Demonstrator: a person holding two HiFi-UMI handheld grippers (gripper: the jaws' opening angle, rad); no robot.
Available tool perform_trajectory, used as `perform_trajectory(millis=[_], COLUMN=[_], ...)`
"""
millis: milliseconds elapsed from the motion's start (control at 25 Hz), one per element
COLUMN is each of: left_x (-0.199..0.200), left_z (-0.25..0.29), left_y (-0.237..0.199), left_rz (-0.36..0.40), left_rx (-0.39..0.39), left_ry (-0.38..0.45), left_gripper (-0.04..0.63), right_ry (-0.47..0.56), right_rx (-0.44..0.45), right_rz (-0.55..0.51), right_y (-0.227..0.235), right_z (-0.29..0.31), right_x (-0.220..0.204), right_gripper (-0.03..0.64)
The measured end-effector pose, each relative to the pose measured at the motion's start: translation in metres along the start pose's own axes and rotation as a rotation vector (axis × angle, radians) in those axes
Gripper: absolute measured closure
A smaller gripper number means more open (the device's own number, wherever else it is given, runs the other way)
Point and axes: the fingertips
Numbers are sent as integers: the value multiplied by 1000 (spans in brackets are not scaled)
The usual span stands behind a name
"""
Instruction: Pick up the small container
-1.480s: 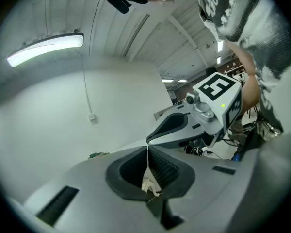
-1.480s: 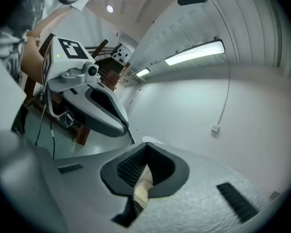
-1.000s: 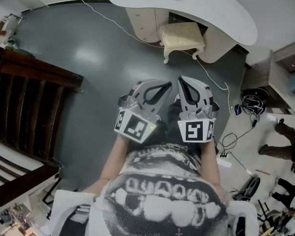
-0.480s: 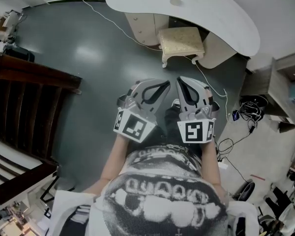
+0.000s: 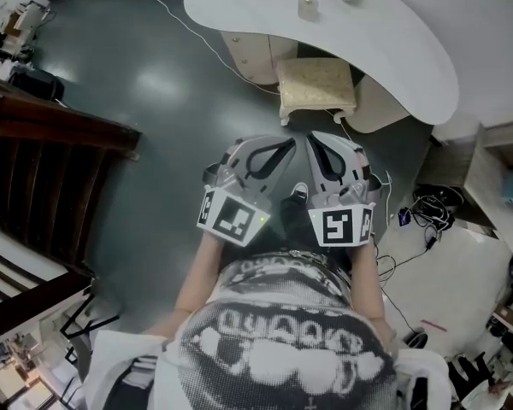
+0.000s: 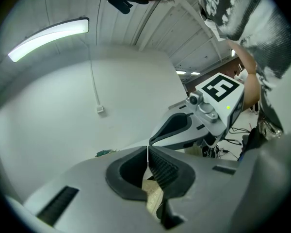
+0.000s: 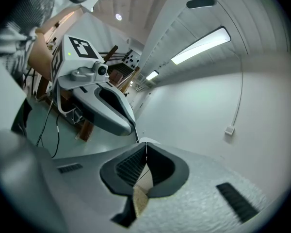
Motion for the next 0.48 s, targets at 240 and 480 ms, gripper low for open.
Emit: perform_trajectory(millis=[240,480], left_x=[7,12], left_z=[33,59], left_y=[-10,-10], left_rz=[5,9], left_rx=[38,56], left_ry=[-1,3], left_gripper=[589,589], right_ry=[44,70], right_rx=[31,46], right_rz=[-18,-27], right_y=[23,38], right_z=[13,16], right_x=[-17,-34], right_gripper=[612,611])
Point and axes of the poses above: the fingertips, and each gripper's own axes: z forward along the fingers, y to its right, x out of its top, and after that the axes turned 10 degrees about -z, right-handed
